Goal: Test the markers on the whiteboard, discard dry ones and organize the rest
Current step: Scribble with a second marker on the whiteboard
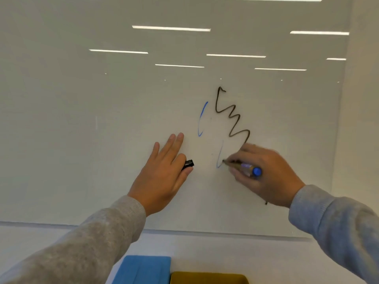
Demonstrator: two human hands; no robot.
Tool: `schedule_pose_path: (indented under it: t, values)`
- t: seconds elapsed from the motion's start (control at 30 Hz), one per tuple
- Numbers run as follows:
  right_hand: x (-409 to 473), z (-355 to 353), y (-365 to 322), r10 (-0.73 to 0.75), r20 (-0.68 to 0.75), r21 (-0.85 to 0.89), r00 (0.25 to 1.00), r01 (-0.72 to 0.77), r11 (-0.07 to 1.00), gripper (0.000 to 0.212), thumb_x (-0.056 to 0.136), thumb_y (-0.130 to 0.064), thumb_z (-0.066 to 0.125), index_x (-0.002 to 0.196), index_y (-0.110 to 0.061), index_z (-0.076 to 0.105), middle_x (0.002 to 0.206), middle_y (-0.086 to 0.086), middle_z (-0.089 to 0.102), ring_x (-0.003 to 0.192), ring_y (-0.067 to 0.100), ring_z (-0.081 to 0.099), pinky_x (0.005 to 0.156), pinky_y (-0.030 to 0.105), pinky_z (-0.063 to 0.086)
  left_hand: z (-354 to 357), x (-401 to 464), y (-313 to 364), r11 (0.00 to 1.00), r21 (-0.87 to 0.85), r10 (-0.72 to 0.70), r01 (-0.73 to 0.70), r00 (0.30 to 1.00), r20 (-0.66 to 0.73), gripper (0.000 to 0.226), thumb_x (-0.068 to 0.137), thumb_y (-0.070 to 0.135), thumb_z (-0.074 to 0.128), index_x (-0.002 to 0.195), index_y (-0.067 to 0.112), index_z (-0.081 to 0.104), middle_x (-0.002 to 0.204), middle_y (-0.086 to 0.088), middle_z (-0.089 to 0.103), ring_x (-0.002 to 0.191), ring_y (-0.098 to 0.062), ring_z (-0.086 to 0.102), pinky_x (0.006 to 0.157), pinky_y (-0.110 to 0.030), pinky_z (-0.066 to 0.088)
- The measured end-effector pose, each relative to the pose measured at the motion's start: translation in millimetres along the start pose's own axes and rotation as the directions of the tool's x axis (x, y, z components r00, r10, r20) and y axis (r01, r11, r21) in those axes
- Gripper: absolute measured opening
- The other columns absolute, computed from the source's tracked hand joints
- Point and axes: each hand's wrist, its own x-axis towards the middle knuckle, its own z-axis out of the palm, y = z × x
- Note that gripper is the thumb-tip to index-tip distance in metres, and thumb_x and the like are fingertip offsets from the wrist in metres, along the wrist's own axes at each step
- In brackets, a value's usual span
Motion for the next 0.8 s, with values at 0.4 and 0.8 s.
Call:
schedule_pose_path:
  t: [0.4,0.8]
  values:
    - [-25,-8,13,0.052,-0.037,-0.020,0.998,-0.053,0.998,0.020,0.094,-0.035,0.060,0.110,-0.026,0.067,0.098,-0.015,0.056,0.080,0.011,0.060,0.068,0.033,0.054,25,-8,11,0.990,0.131,0.060,-0.058,0.998,-0.014,0.034,0.108,0.040,0.026,0.094,0.015,0.046,0.165,-0.019,0.004,0.154,-0.032,0.003,0.119,-0.055,0.025]
    - [-62,4,11,0.002,0.269,-0.089,0.963,0.023,0.996,0.026,0.095,-0.045,0.050,0.108,-0.029,0.065,0.098,-0.013,0.057,0.078,0.012,0.060,0.068,0.034,0.056,25,-11,8,0.991,0.117,0.072,-0.070,0.997,-0.013,0.036,0.107,0.041,0.026,0.091,0.015,0.045,0.165,-0.018,0.005,0.153,-0.032,0.005,0.119,-0.056,0.025]
